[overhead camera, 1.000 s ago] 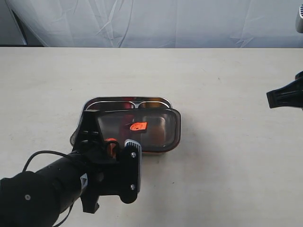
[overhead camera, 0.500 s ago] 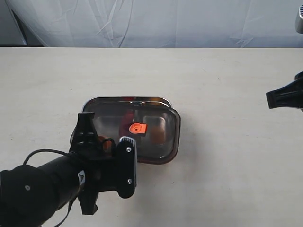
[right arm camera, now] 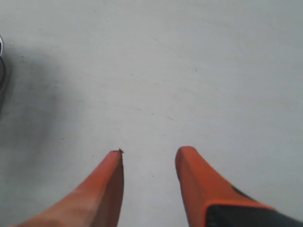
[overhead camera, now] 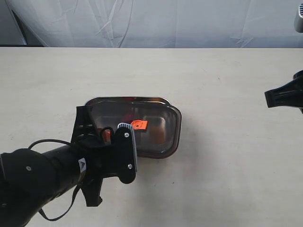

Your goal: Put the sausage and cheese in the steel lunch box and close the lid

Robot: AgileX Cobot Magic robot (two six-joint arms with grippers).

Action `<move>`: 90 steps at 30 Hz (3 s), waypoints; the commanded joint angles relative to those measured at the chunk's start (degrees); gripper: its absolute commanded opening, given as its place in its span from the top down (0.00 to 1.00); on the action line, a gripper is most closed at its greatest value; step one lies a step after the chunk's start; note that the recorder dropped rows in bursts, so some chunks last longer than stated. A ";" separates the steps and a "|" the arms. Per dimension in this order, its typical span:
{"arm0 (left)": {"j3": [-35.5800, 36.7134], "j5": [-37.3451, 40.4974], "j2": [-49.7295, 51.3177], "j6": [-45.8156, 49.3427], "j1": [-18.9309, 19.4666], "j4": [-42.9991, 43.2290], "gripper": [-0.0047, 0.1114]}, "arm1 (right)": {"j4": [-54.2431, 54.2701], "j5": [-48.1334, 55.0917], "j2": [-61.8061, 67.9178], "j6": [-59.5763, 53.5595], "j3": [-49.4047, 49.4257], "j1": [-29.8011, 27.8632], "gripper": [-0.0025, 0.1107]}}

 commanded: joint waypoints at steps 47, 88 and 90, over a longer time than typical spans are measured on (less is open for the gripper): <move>-3.00 -4.59 -5.38 10.92 4.23 -19.66 0.61 | 2.97 -0.99 -0.43 -0.49 -0.20 -0.23 0.63; -3.73 8.20 -32.62 16.85 12.08 -47.62 0.96 | 40.19 -26.38 20.09 -17.43 6.58 -0.23 0.98; -3.89 6.77 -32.62 20.18 13.61 -50.41 0.96 | 40.19 -26.38 20.78 -17.43 6.58 -0.23 0.98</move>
